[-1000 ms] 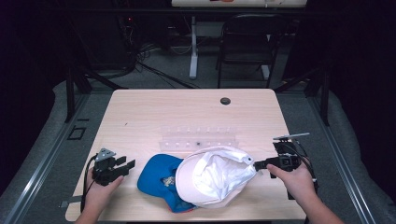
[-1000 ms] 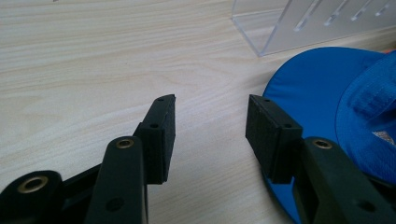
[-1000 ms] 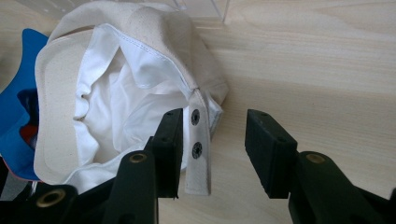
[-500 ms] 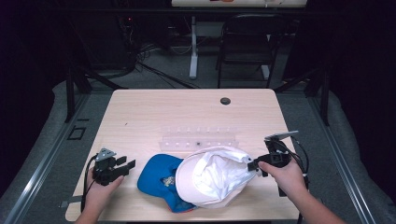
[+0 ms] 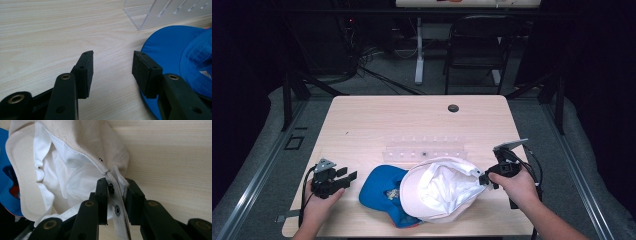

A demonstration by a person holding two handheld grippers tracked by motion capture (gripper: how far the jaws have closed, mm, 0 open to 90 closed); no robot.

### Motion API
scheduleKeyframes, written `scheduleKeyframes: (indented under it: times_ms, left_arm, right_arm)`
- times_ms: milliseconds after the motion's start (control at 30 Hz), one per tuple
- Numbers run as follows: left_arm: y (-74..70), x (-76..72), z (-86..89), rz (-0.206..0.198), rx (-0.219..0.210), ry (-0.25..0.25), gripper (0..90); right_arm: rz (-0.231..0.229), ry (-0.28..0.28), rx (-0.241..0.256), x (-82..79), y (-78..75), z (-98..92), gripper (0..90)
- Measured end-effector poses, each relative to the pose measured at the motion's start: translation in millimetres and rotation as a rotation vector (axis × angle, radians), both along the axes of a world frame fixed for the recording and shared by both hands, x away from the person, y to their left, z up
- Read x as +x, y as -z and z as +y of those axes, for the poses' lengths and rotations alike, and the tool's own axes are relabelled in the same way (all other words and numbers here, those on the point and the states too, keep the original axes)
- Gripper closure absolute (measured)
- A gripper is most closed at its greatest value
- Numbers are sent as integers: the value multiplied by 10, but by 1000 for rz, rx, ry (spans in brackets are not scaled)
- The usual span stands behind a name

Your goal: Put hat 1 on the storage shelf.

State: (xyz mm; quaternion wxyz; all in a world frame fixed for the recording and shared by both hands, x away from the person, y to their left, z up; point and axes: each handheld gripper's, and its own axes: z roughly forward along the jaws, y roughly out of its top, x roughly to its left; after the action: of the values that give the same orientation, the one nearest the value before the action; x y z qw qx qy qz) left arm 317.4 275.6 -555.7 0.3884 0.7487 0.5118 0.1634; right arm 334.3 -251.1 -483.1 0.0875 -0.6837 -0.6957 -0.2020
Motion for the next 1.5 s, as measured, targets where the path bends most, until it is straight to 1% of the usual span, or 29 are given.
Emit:
scheduleKeyframes:
  times_ms: [33,100,133,167,200,267,333,367,433,467,500,533,600,633,667,733,833,867,900,1000,1033,1100,1133,1200,1233,1267,1333,1367,1500]
  left_arm:
    - [-1,-1,1,1,1,1,522]
    - [2,1,3,0,-2,1,521]
    - [3,2,3,-1,-2,1,520]
    - [3,3,3,-1,-2,1,520]
    - [4,4,4,-1,-2,1,520]
    - [6,6,4,-1,-1,0,520]
    - [7,7,4,-1,-1,0,520]
    - [9,8,4,-1,1,0,520]
    - [9,9,4,-3,3,-1,520]
    - [10,10,5,-3,4,0,520]
    - [11,10,5,-3,4,0,520]
    - [11,11,5,-3,4,1,520]
    - [13,13,4,-1,3,-1,519]
    - [13,14,4,0,4,0,519]
    - [16,15,4,0,5,0,519]
    - [18,18,4,0,8,0,518]
    - [23,24,4,0,14,-3,518]
    - [24,26,5,1,15,-3,518]
    - [24,27,7,3,17,-3,518]
    - [25,27,5,2,17,-2,517]
    - [25,26,4,2,17,-2,517]
    - [24,24,3,4,19,0,517]
    - [26,25,1,3,18,-1,517]
    - [18,24,5,14,21,7,517]
    - [27,26,-2,4,19,-1,517]
    - [19,26,4,15,21,8,516]
    - [20,27,5,15,21,8,516]
    - [20,27,5,15,21,8,516]
    - [19,25,6,14,20,9,516]
  right_arm:
    - [-4,16,-3,-1,2,22,753]
    - [21,-23,-18,13,-24,8,762]
    - [13,-2,-18,12,-25,31,765]
    - [19,-15,-27,17,-37,26,769]
    - [15,-9,-22,19,-40,33,773]
    - [39,-36,-37,32,-82,35,780]
    - [32,-20,-50,27,-98,66,786]
    - [41,-45,-54,33,-126,66,789]
    - [37,-37,-66,32,-170,106,791]
    - [39,-65,-73,36,-190,95,793]
    - [29,-51,-75,37,-221,128,794]
    - [38,-67,-85,44,-260,135,796]
    - [22,-62,-90,52,-307,173,797]
    - [36,-84,-106,66,-359,185,798]
    - [25,-72,-104,66,-374,210,799]
    - [53,-112,-132,91,-453,246,803]
    - [53,-106,-153,92,-515,328,804]
    - [67,-130,-169,99,-554,340,804]
    - [72,-137,-170,103,-572,351,804]
    - [67,-121,-176,106,-635,404,806]
    - [76,-139,-183,114,-660,404,806]
    - [64,-124,-187,117,-707,445,808]
    - [72,-137,-190,125,-732,450,808]
    - [71,-137,-200,130,-782,485,809]
    - [68,-144,-206,132,-815,501,810]
    - [66,-139,-204,136,-840,520,810]
    - [73,-157,-217,148,-898,540,812]
    - [60,-142,-217,145,-914,560,812]
    - [63,-155,-219,168,-1032,599,814]
